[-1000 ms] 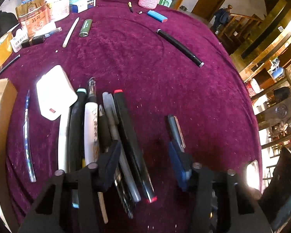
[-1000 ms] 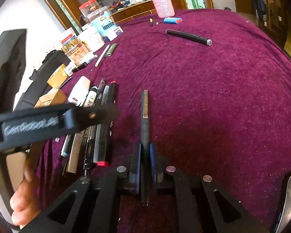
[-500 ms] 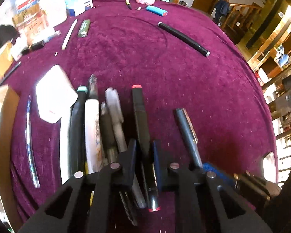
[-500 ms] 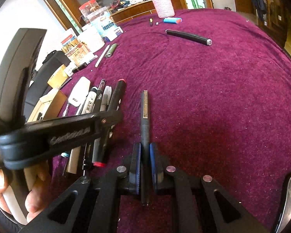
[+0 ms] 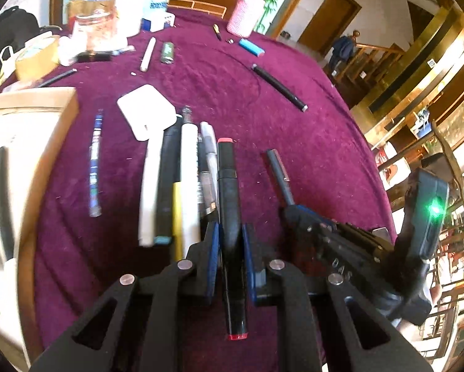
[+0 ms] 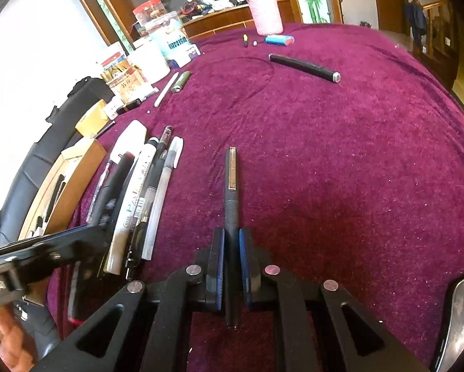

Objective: Organize rigid objects
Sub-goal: 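Grasp the red-ended black marker with the left tool while the right tool holds the pen, then carry the pen and marker into the tray and open both tools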

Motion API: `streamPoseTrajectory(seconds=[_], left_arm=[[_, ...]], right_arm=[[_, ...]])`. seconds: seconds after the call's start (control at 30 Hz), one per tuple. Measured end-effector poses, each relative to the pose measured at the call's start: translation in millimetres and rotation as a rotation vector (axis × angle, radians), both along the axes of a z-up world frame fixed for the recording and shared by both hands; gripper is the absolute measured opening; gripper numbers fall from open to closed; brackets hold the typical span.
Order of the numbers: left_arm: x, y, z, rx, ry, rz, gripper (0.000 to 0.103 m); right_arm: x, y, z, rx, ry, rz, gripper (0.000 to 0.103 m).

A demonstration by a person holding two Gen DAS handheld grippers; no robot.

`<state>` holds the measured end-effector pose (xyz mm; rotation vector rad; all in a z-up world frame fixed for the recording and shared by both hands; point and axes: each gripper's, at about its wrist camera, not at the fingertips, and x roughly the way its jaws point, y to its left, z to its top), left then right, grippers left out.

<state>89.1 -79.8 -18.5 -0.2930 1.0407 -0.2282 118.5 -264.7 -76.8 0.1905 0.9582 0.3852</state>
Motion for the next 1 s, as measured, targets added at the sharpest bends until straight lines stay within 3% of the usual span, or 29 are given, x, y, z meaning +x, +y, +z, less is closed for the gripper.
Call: streamPoseTrajectory(seconds=[0.17, 0.33, 0.5, 0.7, 1.0], left_arm=[[-18, 23, 11, -0.015, -0.023, 0.032, 0.015], [-36, 58, 22, -0.032, -0.044, 0.091, 0.015], [-51, 95, 31, 0.006, -0.079, 0.179, 0.015], [-58, 141, 35, 0.065, -0.11, 0.307, 0.015], [-64, 187, 36, 0.125, -0.121, 0.406, 0.015]], right_arm=[[-11, 7, 8, 0.03, -0.002, -0.006, 0.009], [-35, 43, 26, 0.108, -0.005, 0.084, 0.009], [-53, 93, 53, 0.15, -0.037, 0.219, 0.009], [-54, 148, 62, 0.14, -0.038, 0.326, 0.01], [-46, 208, 69, 0.099, -0.037, 0.426, 0.01]])
